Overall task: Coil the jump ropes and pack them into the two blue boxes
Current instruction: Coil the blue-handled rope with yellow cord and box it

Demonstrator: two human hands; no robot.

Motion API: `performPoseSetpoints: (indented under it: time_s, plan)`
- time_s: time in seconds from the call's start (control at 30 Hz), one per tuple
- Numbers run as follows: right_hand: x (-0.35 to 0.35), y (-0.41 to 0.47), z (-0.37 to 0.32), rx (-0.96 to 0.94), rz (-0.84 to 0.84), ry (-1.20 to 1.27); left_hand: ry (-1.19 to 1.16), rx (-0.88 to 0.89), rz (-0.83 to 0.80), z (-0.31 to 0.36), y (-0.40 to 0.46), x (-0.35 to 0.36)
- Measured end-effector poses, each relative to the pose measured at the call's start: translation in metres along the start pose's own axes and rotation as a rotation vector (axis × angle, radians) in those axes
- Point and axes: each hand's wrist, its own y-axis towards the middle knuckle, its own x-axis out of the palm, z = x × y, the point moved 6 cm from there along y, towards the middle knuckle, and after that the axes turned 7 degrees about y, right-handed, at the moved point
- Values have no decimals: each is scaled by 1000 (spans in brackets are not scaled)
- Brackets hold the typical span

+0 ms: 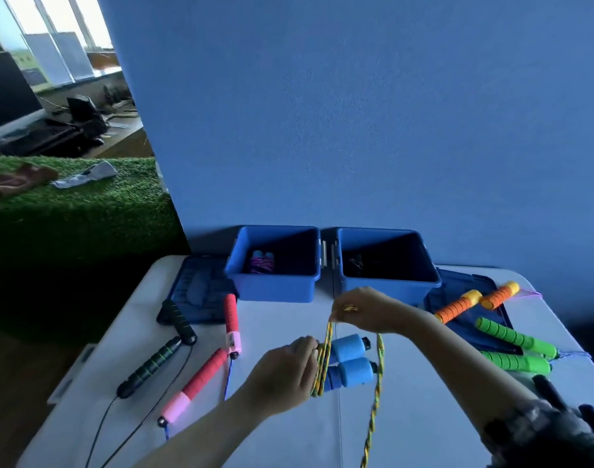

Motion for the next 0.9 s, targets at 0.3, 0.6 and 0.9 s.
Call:
performPoseSetpoints:
  time_s: [0.3,0.6,0.9]
  plan:
    - [12,-3,42,146,113,374,-459,-86,78,4,4,-34]
    - [87,-16,5,186,143,850,-352,-487,576,-69,28,-78]
    - [91,-38,-55,-51,186,186,-45,-754,429,-134,22,-62]
